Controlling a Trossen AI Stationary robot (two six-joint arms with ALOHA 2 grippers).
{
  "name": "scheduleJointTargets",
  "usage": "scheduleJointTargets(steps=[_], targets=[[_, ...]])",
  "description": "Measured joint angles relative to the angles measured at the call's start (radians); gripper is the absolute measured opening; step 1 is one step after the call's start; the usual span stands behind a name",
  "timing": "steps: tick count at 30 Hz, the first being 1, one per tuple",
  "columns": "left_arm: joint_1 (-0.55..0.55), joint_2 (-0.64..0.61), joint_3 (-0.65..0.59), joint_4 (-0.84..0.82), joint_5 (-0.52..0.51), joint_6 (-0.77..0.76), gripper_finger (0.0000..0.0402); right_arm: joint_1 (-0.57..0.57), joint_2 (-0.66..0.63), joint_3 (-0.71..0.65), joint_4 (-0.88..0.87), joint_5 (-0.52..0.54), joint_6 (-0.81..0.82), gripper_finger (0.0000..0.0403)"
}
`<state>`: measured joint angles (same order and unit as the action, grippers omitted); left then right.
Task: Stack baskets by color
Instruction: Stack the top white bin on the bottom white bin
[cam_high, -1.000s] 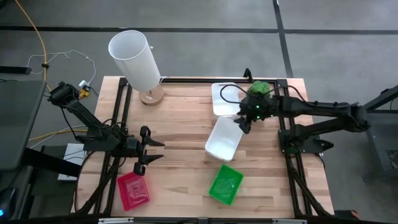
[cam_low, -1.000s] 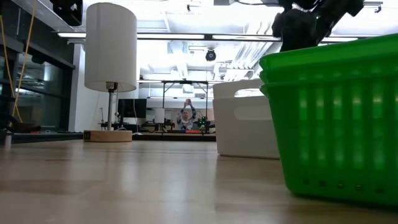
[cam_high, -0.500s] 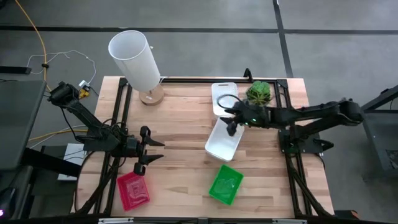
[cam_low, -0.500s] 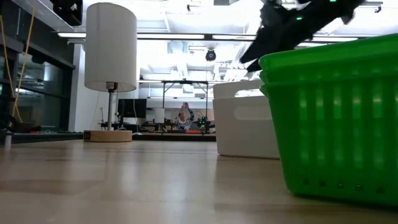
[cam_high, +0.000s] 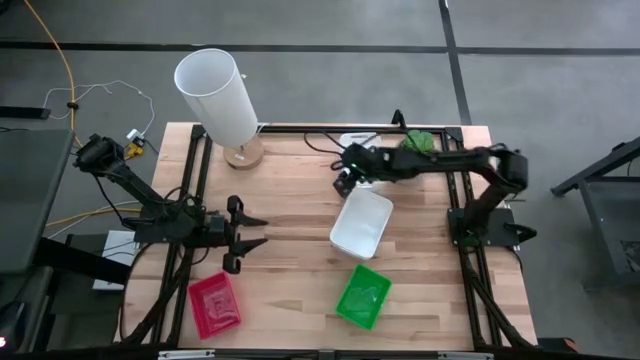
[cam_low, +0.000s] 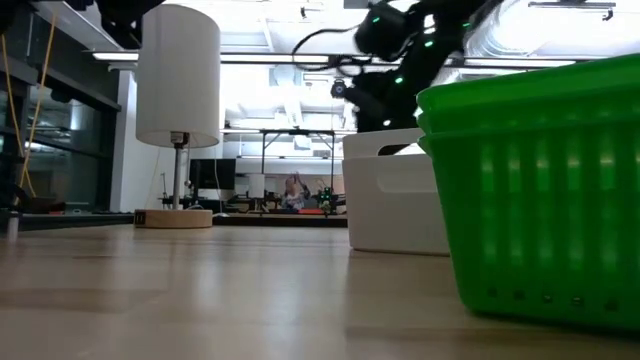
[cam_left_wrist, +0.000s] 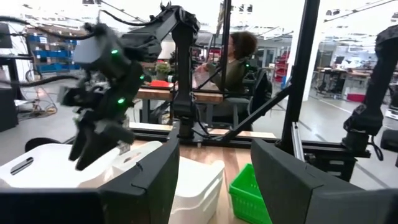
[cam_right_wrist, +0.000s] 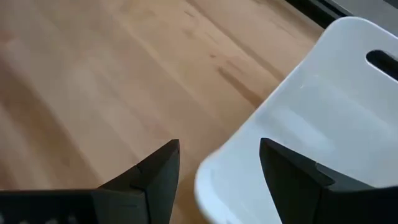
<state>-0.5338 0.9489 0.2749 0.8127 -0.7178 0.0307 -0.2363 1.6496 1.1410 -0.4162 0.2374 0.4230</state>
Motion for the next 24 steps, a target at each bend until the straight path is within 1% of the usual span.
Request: scheduleJointTargets(steps=[7, 13, 18, 24], targets=[[0.017, 0.0, 0.0, 0.0, 0.0, 0.0, 0.0188, -0.051, 0.18, 0.197, -0.124, 0.022, 0.049, 0.0209], [0.017, 0.0, 0.0, -0.001, 0.0, -0.001, 0.0188, -0.071, 0.304, 0.316, -0.243, 0.065, 0.113, 0.0209], [0.017, 0.0, 0.0, -0.001, 0.0, -0.002, 0.0188, -0.087, 0.353, 0.345, -0.263, 0.09, 0.178, 0.0209], [0.016, 0.0, 0.0, -0.002, 0.0, -0.005, 0.0188, -0.113, 0.38, 0.345, -0.26, 0.051, 0.212, 0.0202]])
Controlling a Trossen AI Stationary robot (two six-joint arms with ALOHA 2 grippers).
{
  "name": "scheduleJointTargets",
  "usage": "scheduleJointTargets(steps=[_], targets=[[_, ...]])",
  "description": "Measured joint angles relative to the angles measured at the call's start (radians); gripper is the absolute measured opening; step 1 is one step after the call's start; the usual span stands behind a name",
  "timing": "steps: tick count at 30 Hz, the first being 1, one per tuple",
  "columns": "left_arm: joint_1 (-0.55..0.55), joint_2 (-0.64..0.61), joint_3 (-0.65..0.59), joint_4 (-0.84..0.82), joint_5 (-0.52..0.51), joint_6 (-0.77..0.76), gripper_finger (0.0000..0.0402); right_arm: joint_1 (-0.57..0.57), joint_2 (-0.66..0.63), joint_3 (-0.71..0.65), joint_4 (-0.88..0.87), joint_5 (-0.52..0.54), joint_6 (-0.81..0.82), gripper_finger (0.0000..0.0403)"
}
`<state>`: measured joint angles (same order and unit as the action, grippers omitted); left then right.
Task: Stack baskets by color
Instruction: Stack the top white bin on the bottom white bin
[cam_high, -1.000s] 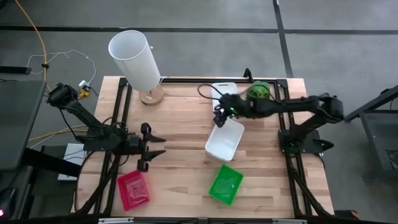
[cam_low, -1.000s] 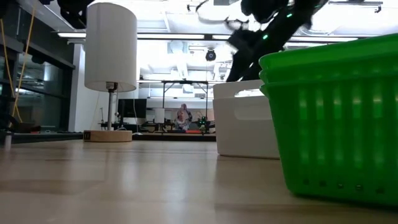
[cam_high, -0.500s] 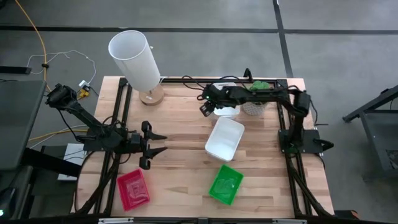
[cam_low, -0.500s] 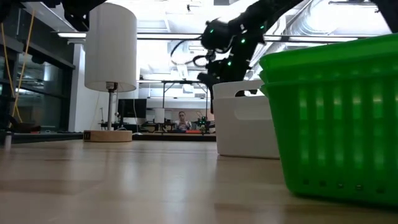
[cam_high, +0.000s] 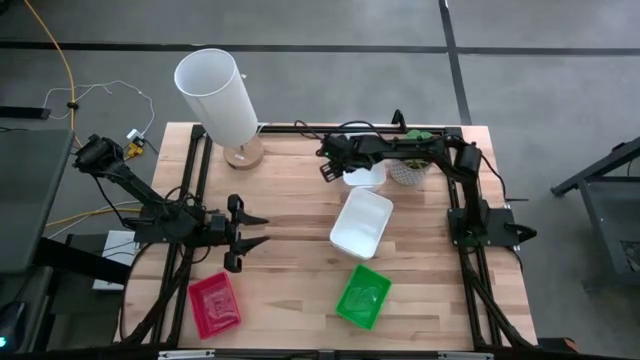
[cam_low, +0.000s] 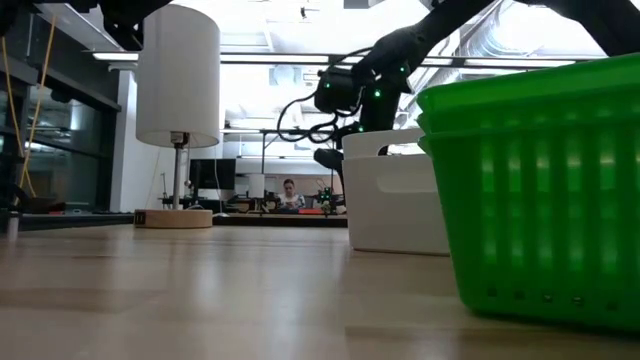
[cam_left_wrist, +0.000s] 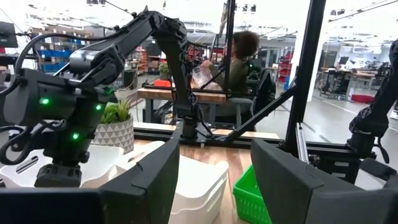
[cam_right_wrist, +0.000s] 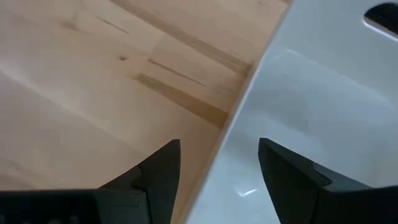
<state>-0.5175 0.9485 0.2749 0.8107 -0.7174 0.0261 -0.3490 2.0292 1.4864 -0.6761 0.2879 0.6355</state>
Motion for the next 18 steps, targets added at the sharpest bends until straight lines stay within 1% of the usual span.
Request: scheduleJointTargets(steps=[2, 5, 14, 16, 18], targets=[[0.0, 0.0, 0.0, 0.0, 0.0, 0.001, 0.0188, -0.005, 0.002, 0.0, -0.001, -0.001, 0.009, 0.0188], [0.0, 0.0, 0.0, 0.0, 0.0, 0.001, 0.0188, -0.006, 0.006, 0.0, -0.002, -0.002, 0.011, 0.0153], [0.0, 0.0, 0.0, 0.0, 0.0, 0.003, 0.0188, -0.004, 0.006, 0.0, 0.004, -0.001, -0.067, 0.0016], [0.0, 0.0, 0.0, 0.0, 0.0, 0.003, 0.0188, -0.003, 0.006, 0.0, 0.014, 0.0, -0.092, 0.0006], [0.0, 0.0, 0.0, 0.0, 0.0, 0.003, 0.0188, -0.003, 0.006, 0.0, 0.021, -0.002, -0.102, 0.0009]])
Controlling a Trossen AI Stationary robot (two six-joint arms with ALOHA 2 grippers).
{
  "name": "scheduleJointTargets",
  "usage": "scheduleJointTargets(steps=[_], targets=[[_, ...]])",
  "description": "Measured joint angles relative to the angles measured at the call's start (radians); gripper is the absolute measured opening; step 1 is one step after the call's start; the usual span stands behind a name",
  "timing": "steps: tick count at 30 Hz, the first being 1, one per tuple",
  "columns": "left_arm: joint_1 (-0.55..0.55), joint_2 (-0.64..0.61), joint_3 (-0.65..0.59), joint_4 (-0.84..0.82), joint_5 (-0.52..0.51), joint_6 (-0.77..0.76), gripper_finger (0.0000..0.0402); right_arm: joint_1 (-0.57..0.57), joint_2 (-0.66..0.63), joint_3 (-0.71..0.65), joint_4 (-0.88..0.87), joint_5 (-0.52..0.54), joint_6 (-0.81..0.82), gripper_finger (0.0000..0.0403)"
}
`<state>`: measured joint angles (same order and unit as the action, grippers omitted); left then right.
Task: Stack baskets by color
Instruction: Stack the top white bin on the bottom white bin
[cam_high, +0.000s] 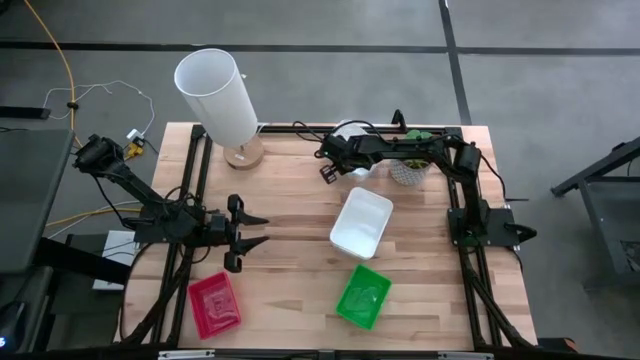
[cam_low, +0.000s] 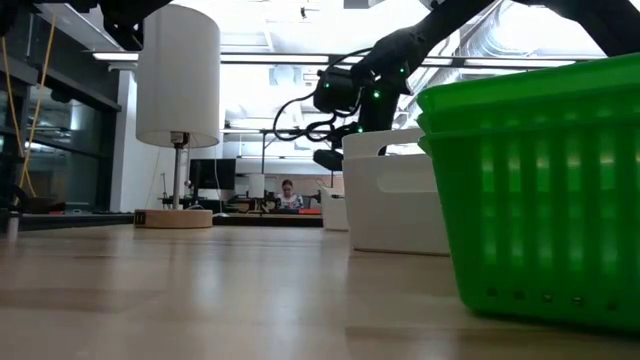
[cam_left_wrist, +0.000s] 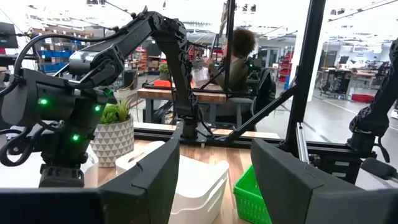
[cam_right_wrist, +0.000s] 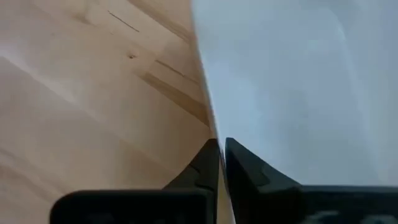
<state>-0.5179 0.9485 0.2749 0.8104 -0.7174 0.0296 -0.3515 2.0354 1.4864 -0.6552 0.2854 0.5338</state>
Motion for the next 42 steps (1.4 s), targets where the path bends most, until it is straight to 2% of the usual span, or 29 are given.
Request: scheduleJointTargets(steps=[5, 8, 20, 26, 31, 39, 42], targets=[[0.0, 0.0, 0.0, 0.0, 0.0, 0.0, 0.0188, 0.005, -0.006, -0.001, 0.013, 0.003, -0.055, 0.0002], [0.0, 0.0, 0.0, -0.002, 0.0, 0.0, 0.0188, 0.026, -0.039, -0.001, 0.029, 0.039, -0.109, 0.0001], [0.0, 0.0, 0.0, -0.002, -0.004, 0.008, 0.0188, 0.138, -0.289, -0.001, 0.028, 0.105, -0.197, 0.0], [0.0, 0.0, 0.0, -0.006, -0.022, 0.008, 0.0188, 0.321, -0.412, -0.001, -0.045, 0.096, -0.316, 0.0], [0.0, 0.0, 0.0, -0.005, -0.031, 0.018, 0.0188, 0.514, -0.476, -0.001, -0.154, 0.102, -0.539, 0.0], [0.0, 0.0, 0.0, -0.005, -0.031, 0.011, 0.0188, 0.747, -0.49, -0.001, -0.478, 0.032, -0.688, 0.0], [0.0, 0.0, 0.0, -0.004, -0.029, 0.009, 0.0188, 0.809, -0.483, -0.001, -0.487, 0.05, -0.72, 0.0]])
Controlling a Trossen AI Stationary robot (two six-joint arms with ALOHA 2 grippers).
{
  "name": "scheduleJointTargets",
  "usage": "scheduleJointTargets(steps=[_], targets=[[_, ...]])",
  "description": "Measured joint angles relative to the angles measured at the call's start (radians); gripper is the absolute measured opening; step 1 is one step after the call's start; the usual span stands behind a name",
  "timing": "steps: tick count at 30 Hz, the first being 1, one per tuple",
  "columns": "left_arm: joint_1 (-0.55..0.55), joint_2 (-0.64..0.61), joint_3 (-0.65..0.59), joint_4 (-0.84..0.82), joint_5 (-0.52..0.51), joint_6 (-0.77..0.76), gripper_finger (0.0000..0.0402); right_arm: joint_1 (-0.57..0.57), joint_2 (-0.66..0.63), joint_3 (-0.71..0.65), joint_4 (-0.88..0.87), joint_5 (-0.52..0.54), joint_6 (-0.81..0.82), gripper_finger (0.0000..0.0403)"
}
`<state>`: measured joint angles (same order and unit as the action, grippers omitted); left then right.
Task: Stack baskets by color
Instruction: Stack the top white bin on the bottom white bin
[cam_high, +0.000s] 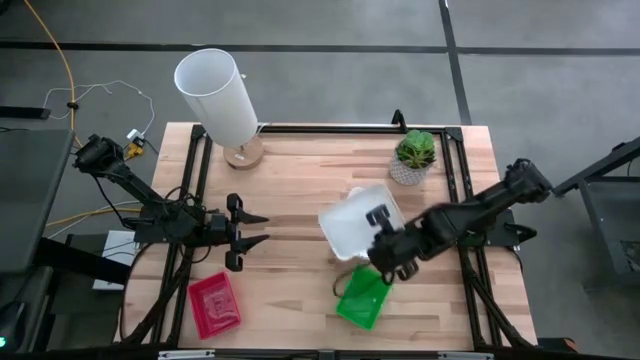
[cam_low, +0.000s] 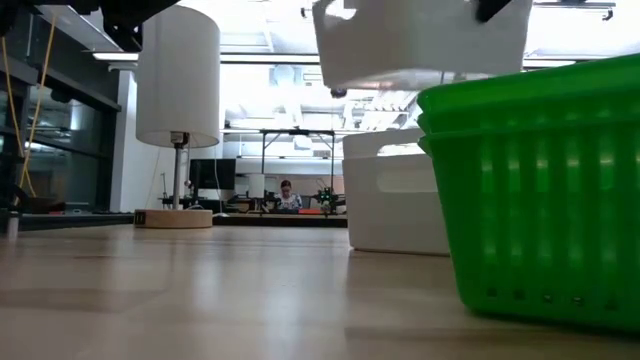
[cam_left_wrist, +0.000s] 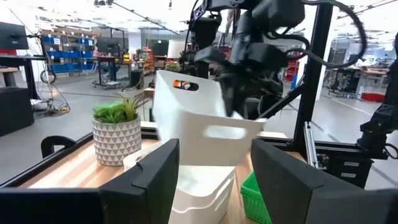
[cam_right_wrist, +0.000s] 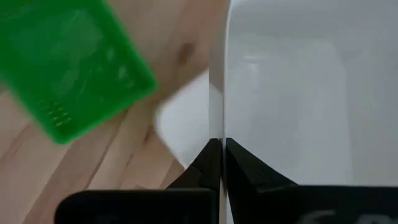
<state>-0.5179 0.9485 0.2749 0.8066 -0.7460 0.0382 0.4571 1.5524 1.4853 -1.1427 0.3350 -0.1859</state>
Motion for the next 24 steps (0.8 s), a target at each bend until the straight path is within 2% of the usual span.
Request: scheduleJointTargets(steps=[5, 10, 15, 19, 24], targets=[[0.0, 0.0, 0.0, -0.001, 0.002, -0.009, 0.0188, 0.033, -0.002, 0.0, -0.001, -0.087, -0.133, 0.0], [0.0, 0.0, 0.0, -0.001, 0.014, -0.055, 0.0188, -0.031, -0.022, 0.0, -0.035, -0.235, -0.202, 0.0], [0.0, 0.001, 0.0, -0.002, 0.099, -0.072, 0.0188, -0.111, -0.097, -0.007, -0.018, -0.289, -0.271, 0.0], [0.0, 0.012, 0.0, -0.002, 0.119, -0.087, 0.0188, -0.175, -0.17, -0.092, 0.067, -0.373, -0.355, 0.0], [0.0, 0.02, 0.0, -0.002, 0.118, -0.087, 0.0188, -0.251, -0.282, -0.267, 0.163, -0.417, -0.456, 0.0]])
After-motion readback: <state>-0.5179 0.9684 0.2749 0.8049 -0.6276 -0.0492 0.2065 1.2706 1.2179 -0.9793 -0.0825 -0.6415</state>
